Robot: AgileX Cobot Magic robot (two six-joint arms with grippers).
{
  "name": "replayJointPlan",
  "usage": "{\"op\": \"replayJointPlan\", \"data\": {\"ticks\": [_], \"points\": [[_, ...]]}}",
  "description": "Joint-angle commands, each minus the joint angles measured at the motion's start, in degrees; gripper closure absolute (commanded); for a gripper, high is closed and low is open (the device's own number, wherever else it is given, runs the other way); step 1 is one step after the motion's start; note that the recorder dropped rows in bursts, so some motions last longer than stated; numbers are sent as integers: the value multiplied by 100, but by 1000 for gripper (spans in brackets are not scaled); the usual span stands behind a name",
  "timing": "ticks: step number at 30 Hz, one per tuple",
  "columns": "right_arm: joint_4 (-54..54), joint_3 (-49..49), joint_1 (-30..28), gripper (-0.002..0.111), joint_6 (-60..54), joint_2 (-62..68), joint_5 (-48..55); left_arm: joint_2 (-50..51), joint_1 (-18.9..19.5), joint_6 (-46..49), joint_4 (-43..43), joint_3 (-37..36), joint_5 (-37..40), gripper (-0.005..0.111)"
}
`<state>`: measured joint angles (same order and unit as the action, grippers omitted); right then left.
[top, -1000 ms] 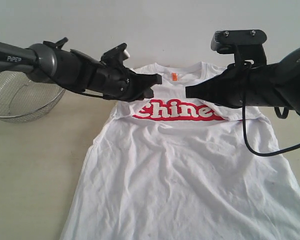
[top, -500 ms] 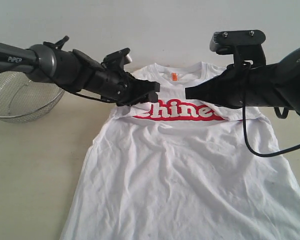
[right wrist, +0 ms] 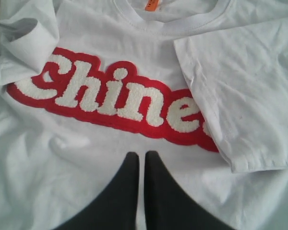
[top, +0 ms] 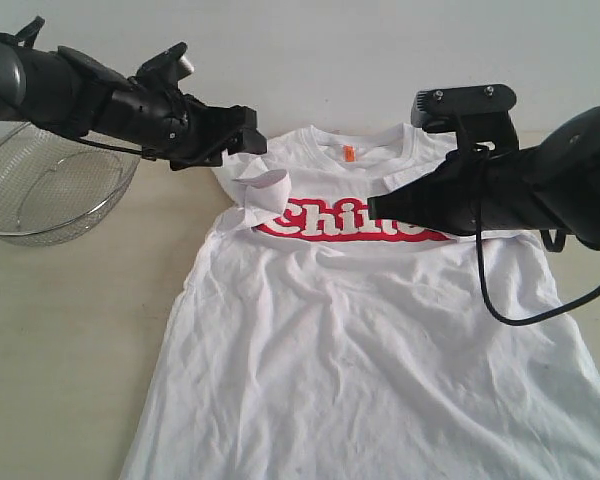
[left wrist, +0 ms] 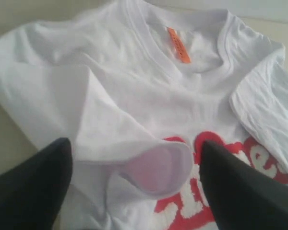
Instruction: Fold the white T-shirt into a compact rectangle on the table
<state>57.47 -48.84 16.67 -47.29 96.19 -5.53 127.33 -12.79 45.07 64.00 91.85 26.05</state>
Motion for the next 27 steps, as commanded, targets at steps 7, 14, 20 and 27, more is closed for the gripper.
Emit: {"op": "replayJointPlan", "data": {"ticks": [7, 14, 20, 27], "points": [[-36, 19, -19, 108, -37, 36, -52, 223, 120, -390, -48, 22, -312, 38], [-36, 19, -19, 108, -55, 36, -105, 382, 14, -595, -48, 53, -281, 38], [-36, 19, -19, 108, -55, 36, -144, 521, -57, -569, 275, 86, -157, 38], [-36, 19, -19, 108, -55, 36, -156, 539, -219, -558, 429, 175, -228, 47]]}}
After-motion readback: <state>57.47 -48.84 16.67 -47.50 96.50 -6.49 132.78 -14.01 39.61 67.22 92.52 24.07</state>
